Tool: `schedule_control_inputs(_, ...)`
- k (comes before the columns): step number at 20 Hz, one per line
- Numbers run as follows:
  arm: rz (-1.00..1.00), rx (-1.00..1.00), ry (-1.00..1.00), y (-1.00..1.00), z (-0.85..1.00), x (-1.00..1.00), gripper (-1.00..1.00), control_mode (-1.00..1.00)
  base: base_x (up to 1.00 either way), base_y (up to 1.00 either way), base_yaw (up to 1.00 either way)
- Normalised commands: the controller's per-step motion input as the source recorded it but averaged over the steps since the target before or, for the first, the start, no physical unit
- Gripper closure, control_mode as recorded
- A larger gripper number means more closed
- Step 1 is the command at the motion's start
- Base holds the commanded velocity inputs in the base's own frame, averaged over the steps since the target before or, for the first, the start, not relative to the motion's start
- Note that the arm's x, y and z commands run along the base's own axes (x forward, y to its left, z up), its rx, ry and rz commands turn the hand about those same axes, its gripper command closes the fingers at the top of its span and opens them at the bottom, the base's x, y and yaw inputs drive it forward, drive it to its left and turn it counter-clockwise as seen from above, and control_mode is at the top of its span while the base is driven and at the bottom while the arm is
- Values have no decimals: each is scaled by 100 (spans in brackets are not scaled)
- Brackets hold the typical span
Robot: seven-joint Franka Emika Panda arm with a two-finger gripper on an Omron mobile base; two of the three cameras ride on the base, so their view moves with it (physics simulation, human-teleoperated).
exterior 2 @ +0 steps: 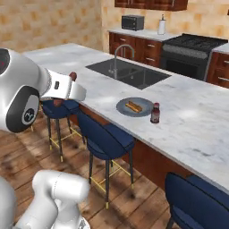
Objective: Move the hot dog bun to the plate on the dining table and place the condiment next to that plate. Then navigate to the fridge and take the sausage and place it on the plate as well.
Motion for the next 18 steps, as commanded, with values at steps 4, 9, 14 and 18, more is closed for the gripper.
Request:
schedule_control_inputs(4,0,0,0,0,0,0,100,100,95,81,-46)
schedule_control_inputs(9,0,0,0,0,0,0,100,100,96,53,-48)
schedule_control_inputs(14,0,0,0,0,0,0,100,100,97,27,-49)
schedule_control_inputs(18,0,0,0,0,0,0,100,100,99,4,-42)
